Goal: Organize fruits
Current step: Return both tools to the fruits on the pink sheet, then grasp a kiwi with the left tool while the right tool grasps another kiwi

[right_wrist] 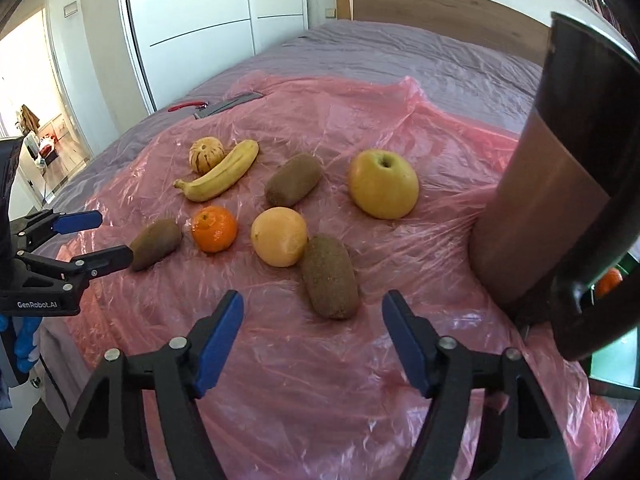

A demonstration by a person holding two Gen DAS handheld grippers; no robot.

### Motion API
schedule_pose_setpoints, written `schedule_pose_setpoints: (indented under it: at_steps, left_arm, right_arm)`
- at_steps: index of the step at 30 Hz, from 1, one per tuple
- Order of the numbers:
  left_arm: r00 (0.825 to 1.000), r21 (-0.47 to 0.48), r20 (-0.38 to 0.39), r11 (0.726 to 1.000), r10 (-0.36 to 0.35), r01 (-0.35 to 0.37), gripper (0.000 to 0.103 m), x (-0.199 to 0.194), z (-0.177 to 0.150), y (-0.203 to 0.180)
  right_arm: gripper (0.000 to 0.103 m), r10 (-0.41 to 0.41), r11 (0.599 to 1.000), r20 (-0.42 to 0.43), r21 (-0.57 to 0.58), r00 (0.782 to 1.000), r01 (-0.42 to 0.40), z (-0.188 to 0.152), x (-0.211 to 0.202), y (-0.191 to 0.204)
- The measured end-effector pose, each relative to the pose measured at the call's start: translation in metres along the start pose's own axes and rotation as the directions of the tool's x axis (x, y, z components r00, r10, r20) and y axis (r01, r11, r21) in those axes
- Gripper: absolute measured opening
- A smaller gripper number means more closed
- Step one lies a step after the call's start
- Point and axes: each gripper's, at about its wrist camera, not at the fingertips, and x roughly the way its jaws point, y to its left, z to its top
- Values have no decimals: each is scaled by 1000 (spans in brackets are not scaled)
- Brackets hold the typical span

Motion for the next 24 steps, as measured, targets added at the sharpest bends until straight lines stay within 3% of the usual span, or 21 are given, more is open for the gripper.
schedule_pose_setpoints:
  at_steps: [4, 8, 12, 19, 24]
  left_arm:
    - [999, 2, -32, 1000, -15, 16, 83, 19, 2, 4]
    - [998, 3, -58, 1000, -25, 25, 72, 35, 3, 6]
    - [996, 3, -85, 1000, -28, 28, 62, 47, 1, 7]
    - [992, -9, -114, 998, -60, 59, 50, 58, -2, 10]
    - [991, 9, -124, 998, -54, 55, 41, 62, -1, 8]
  right_arm:
    - [96, 9, 1000, -38, -2, 999, -9, 8, 31, -3]
    - [92, 9, 1000, -63, -1, 998, -9, 14, 51, -5]
    - [82, 13, 1000, -89, -2, 996, -13, 15, 66, -8]
    - [66, 29, 1000, -119, 15, 992, -27, 12, 81, -14]
    - [61, 31, 1000, -127, 11, 991, -30, 11, 87, -14]
